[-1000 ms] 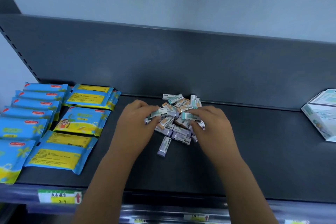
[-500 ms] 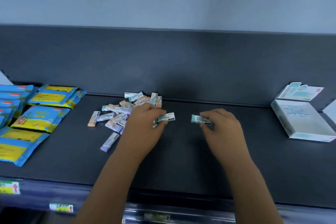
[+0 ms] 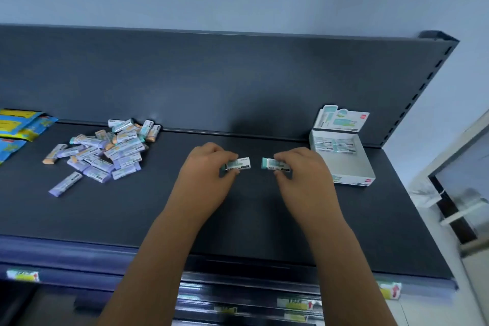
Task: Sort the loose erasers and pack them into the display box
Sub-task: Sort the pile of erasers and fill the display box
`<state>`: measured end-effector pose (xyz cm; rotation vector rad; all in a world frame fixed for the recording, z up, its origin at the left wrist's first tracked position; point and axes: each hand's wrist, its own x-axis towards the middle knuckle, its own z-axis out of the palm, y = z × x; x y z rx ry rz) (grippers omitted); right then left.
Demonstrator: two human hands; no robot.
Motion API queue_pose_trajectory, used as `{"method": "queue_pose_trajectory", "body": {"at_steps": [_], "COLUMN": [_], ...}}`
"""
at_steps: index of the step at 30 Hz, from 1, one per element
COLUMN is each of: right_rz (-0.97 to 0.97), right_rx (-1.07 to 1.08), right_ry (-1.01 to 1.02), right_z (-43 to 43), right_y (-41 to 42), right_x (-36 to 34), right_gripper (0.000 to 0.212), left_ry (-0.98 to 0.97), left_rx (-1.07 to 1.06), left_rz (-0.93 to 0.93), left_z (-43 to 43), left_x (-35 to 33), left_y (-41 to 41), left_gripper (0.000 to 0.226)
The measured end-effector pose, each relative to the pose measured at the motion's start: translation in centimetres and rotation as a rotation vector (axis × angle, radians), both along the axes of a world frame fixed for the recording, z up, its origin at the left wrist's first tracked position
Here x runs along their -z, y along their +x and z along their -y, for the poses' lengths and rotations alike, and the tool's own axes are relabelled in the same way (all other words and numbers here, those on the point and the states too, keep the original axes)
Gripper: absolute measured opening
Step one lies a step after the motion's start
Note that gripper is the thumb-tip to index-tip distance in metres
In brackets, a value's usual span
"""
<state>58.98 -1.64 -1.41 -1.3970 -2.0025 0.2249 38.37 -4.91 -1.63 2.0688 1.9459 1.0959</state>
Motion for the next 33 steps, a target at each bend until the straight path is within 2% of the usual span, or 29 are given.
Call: {"method": "queue_pose_trajectory", "body": {"at_steps": [11,21,27,33], "right_rz": [0.025,-0.007,-0.023,-0.023], "right_rx": [0.087,0.249,0.242,0.217], "right_ry": [-0.008,0.000,-0.015,0.025], "right_z": [-1.1,-3.1,-6.4,-8.5], "right_y": [3.9,10.1,14.2,15.4], "right_x": [0.7,0.7,0.5,0.4], "right_gripper": [0.028,0.030,0.030,0.026], "left_ry": [-0.020,-0.024,-0.026,0.016], "left_rx": [0.119,0.214,0.188,0.102], "left_rz": [-0.002,0.014,0.000,-0.280], "left_z": [-2.4,-6.3,-10.1,-14.5], "left_x": [0.0,-0.2,-0.5,0.2], "left_y": [5.0,10.6,15.5,17.9], "left_gripper": [0.024,0.030,0.030,0.025]}}
